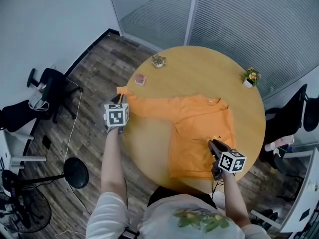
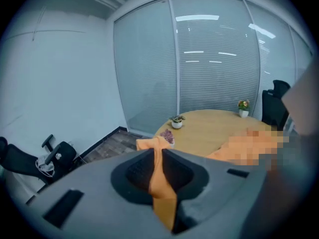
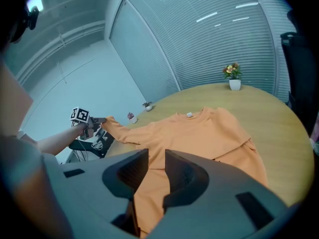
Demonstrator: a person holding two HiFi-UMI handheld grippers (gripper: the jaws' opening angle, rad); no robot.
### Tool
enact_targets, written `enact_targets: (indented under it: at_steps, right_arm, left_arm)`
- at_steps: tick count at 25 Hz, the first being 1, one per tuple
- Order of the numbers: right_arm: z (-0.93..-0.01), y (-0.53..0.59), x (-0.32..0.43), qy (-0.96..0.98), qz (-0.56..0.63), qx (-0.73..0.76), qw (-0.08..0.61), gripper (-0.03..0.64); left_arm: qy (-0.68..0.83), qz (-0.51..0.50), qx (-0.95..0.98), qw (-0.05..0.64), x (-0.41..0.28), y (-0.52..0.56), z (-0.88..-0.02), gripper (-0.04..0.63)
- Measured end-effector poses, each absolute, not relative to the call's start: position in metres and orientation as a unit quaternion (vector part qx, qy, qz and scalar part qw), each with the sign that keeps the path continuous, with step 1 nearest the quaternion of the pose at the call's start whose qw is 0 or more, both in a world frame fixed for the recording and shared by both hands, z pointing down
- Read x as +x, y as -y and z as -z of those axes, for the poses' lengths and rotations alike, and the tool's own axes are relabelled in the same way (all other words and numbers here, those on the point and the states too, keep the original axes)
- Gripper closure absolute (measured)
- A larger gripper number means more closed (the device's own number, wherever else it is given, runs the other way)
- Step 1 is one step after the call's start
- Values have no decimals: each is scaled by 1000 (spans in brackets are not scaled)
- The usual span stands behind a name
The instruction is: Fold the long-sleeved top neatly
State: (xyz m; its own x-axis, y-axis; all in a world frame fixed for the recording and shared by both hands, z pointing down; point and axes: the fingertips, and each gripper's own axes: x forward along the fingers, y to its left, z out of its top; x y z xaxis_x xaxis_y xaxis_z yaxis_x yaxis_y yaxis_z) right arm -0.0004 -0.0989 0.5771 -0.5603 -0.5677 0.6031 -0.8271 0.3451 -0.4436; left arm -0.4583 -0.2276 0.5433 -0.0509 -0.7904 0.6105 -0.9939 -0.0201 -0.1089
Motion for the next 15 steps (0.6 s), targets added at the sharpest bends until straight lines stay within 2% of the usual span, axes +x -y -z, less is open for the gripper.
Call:
enact_targets:
  at_steps: [15]
  right_arm:
    - [-556,93,37,815,-368,424,147,510]
  left_arm:
    - [658,-311,682,74,-314,208,-478,543]
